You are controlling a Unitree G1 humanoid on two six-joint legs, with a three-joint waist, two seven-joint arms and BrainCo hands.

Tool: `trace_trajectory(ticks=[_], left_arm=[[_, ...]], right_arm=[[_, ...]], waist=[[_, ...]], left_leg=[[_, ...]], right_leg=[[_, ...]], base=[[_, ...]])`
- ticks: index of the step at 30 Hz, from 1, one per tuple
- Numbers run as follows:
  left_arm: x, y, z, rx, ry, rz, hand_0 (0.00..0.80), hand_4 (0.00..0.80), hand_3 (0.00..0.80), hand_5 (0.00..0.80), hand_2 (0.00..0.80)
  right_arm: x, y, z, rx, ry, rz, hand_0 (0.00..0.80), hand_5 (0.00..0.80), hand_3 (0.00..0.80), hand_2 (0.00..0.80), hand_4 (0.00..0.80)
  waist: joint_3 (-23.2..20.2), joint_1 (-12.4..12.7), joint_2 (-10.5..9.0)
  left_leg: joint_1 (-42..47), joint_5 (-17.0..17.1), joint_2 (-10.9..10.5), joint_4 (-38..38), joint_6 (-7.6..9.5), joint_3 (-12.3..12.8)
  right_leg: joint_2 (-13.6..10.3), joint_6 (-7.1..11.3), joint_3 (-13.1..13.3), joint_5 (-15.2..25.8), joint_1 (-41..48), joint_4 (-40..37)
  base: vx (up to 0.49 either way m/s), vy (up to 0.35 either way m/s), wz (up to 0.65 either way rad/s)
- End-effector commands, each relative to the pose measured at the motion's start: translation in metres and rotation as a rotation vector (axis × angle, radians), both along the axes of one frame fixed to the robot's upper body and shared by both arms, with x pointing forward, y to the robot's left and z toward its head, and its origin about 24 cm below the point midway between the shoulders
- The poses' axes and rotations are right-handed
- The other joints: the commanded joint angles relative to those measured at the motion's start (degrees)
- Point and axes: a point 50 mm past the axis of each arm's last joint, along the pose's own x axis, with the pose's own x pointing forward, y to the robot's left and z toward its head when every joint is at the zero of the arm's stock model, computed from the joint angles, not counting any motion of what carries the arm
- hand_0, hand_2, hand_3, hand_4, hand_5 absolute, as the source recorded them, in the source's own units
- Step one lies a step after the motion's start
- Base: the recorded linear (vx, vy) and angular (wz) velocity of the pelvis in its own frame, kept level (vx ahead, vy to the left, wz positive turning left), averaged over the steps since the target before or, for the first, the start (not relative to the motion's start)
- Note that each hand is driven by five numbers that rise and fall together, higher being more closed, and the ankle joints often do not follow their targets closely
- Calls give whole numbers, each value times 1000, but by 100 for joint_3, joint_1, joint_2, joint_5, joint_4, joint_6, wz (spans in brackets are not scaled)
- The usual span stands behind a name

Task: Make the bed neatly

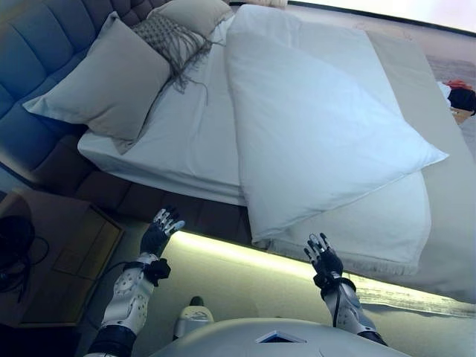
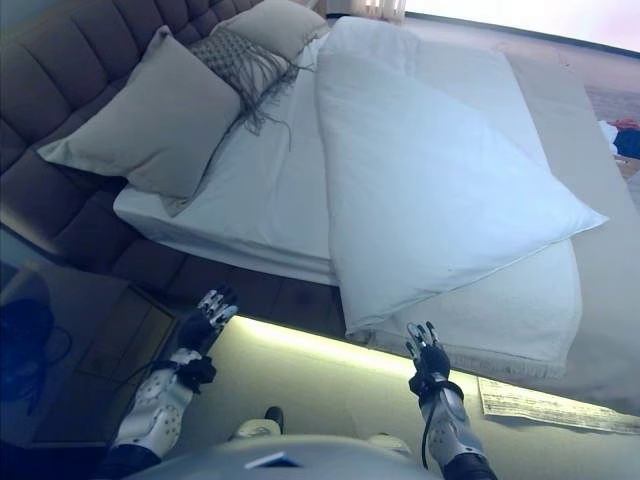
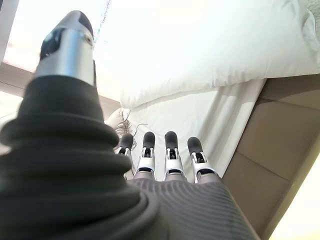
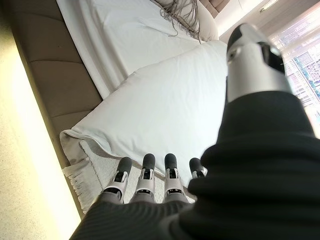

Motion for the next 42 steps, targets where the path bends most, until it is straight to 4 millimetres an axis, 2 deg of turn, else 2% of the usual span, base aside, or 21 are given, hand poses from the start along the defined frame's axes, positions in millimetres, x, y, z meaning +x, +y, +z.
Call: trace_trajectory(ticks=[1,19,24,29,31,35,37,39,40,42], left_arm=[[24,-3,19,8,-130,-40,0,0,0,0,0],[20,5,16,-9,-113,-24,0,0,0,0,0],[14,7,19,-23,-138,4,0,0,0,0,0],[17,8,20,-30,-141,8,0,0,0,0,0],[16,8,21,-30,-140,12,0,0,0,0,0],[10,14,18,-14,-121,38,0,0,0,0,0],[9,15,17,0,-111,39,0,0,0,0,0],[12,15,16,26,-106,16,0,0,0,0,0],[12,14,16,37,-105,2,0,0,0,0,0],[17,12,15,47,-94,-15,0,0,0,0,0]], right_arm=[[27,-9,27,-46,-177,-11,0,0,0,0,0],[22,-8,21,-37,-139,28,0,0,0,0,0],[26,-13,25,-36,-147,67,0,0,0,0,0],[33,-13,28,-26,-162,51,0,0,0,0,0],[31,-11,28,-20,-161,62,0,0,0,0,0],[27,-3,26,-20,-164,82,0,0,0,0,0],[28,-3,26,-13,-170,61,0,0,0,0,0],[28,-3,26,-3,-183,25,0,0,0,0,0],[27,-3,26,-2,-186,16,0,0,0,0,0],[24,-2,26,-4,-184,4,0,0,0,0,0]], waist=[[44,94,62],[52,32,30],[220,99,-43],[294,58,22],[268,34,55],[291,-7,100],[301,-8,124],[330,-20,182],[340,-36,202],[405,-114,354]], left_leg=[[59,-293,-153,7,347,215],[109,-394,-87,271,313,302],[-291,-654,-249,1225,297,-94],[-253,-696,-291,1129,411,46],[-156,-704,-317,1000,449,6],[-16,-827,-454,955,607,14],[-11,-878,-536,973,706,24],[-90,-953,-720,1077,914,-55],[-119,-973,-780,1111,986,-88],[-133,-980,-939,1152,1192,-224]], right_leg=[[213,-124,-383,221,-293,19],[252,-203,-233,182,-237,57],[272,-300,80,197,-373,167],[146,-254,101,199,-363,274],[50,-192,140,152,-398,402],[-254,-28,229,104,-547,733],[-405,-6,259,99,-609,915],[-699,-52,331,195,-781,1604],[-766,-75,364,252,-889,1883],[-914,-227,488,539,-1445,3127]], base=[[0,0,0],[14,-20,0],[-7,17,-6],[13,148,-25],[66,188,-1],[61,176,2],[35,183,-1],[29,227,1],[38,273,5],[45,315,3]])
